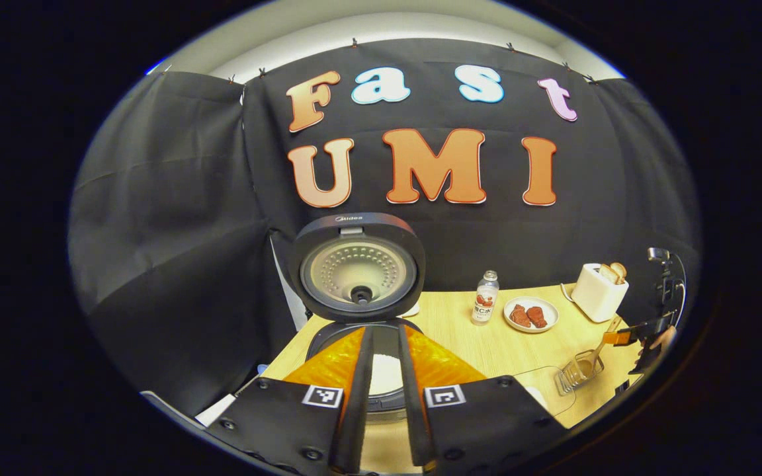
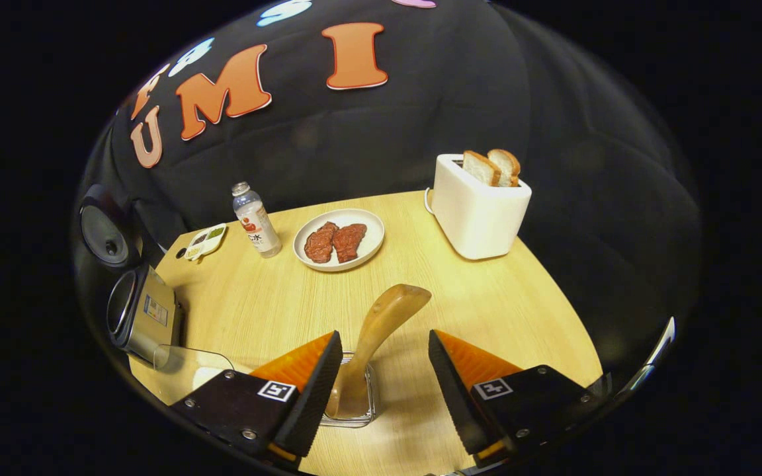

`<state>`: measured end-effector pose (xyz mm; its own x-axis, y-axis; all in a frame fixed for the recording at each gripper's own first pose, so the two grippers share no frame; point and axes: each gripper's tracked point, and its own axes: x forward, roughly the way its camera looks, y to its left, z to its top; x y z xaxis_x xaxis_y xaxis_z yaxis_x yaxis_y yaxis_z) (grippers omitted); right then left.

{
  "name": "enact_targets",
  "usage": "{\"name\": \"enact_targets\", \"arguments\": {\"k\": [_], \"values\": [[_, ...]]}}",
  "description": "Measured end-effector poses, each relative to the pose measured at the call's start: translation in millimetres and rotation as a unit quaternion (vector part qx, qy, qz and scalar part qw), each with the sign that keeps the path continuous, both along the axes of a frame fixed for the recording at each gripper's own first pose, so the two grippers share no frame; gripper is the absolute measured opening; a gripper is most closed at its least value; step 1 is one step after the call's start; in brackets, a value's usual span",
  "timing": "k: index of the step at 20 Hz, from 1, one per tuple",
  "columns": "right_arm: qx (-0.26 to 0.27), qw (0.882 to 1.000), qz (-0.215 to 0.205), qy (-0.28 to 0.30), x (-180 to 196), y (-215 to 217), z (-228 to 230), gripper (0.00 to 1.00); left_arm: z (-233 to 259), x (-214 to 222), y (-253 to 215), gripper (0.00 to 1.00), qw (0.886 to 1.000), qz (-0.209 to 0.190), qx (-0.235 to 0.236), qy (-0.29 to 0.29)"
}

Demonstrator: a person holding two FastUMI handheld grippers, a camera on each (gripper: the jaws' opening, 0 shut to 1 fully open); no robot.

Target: Close the left gripper, press the button to open the rice cooker; take a wooden spoon from the chopstick holder with the right hand, scoop a spoonful of rice and pour it into the rice cooker, then put the wooden spoon back into the chopstick holder.

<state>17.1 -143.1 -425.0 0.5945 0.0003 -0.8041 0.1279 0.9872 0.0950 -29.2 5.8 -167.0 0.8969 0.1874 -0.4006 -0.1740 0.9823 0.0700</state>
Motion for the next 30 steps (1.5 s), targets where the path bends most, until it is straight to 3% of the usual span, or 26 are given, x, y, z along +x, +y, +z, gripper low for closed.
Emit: {"name": "enact_targets", "arguments": {"k": [2,3,4,6,9,12,13,15,16,19,25,26,27,28,29,30], "values": [[0.028,1.0,-0.009,0.005,7.9,9.6,-8.3,0.78,0.1,-7.0,-5.7,0.39,1.0,0.006,0.002,0.004],[0.039,0.999,-0.011,0.006,9.0,12.7,-11.1,0.76,-0.7,-9.8,-8.3,0.39,1.0,0.011,0.0,0.007],[0.047,0.999,-0.014,0.004,11.8,14.2,-14.3,0.74,-1.6,-13.3,-13.3,0.46,1.0,0.013,-0.003,0.009],[0.061,0.998,-0.016,0.006,13.0,17.7,-18.8,0.65,-1.7,-18.8,-18.7,0.46,1.0,0.019,-0.002,0.009],[0.08,0.996,-0.012,0.02,9.8,23.8,-27.2,0.42,-7.7,-27.4,-25.0,0.46,1.0,0.026,-0.002,0.015],[0.091,0.996,-0.017,0.019,9.0,25.8,-28.5,0.28,-19.9,-32.7,-27.9,0.46,0.999,0.037,-0.013,0.032],[0.099,0.995,-0.022,0.015,8.0,26.8,-26.4,0.17,-23.3,-34.5,-27.6,0.46,0.998,0.043,-0.013,0.036],[0.11,0.993,-0.035,0.01,4.2,26.5,-24.0,0.17,-26.5,-36.6,-27.0,0.46,0.998,0.053,-0.017,0.039],[0.113,0.993,-0.041,0.006,2.6,26.4,-22.6,0.16,-27.7,-37.7,-26.6,0.39,0.997,0.058,-0.021,0.037],[0.12,0.991,-0.059,-0.006,-9.1,25.1,-15.8,0.14,-32.5,-40.3,-25.4,0.39,0.997,0.057,-0.031,0.037],[0.12,0.982,-0.139,-0.046,-19.3,20.8,4.9,0.08,-26.8,-26.9,2.0,0.39,0.999,0.015,-0.023,0.029],[0.121,0.979,-0.154,-0.054,-19.3,17.8,11.8,0.07,-21.7,-22.6,8.5,0.46,1.0,0.008,-0.019,0.022],[0.12,0.977,-0.165,-0.064,-20.1,16.7,19.1,0.07,-18.9,-19.8,13.9,0.46,1.0,0.001,-0.017,0.018],[0.119,0.974,-0.175,-0.075,-20.6,14.5,29.1,0.07,-17.0,-16.6,19.2,0.39,1.0,-0.004,-0.016,0.014],[0.12,0.972,-0.185,-0.086,-22.7,11.9,39.7,0.07,-17.5,-14.4,19.9,0.39,1.0,-0.011,-0.018,0.014],[0.123,0.969,-0.192,-0.098,-23.3,11.1,51.2,0.07,-16.0,-12.8,23.5,0.53,1.0,-0.014,-0.015,0.01]]}}
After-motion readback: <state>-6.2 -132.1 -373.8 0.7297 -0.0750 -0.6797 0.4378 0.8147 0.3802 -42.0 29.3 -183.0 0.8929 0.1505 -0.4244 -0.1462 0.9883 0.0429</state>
